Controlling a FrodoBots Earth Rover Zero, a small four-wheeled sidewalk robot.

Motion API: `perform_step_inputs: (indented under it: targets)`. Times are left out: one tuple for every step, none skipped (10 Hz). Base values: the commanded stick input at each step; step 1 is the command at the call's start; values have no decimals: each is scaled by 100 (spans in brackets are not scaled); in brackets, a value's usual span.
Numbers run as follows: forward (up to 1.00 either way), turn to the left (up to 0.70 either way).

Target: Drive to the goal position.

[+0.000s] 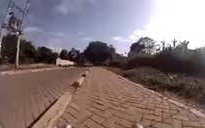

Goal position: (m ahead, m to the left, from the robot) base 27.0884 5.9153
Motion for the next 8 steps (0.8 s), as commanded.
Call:
perform_step_inputs:
  targets:
    - [70, 0]
    - [70, 0]
    - [70, 0]
    - [70, 0]
    - [70, 0]
    - [70, 0]
    - [70, 0]
    - [70, 0]
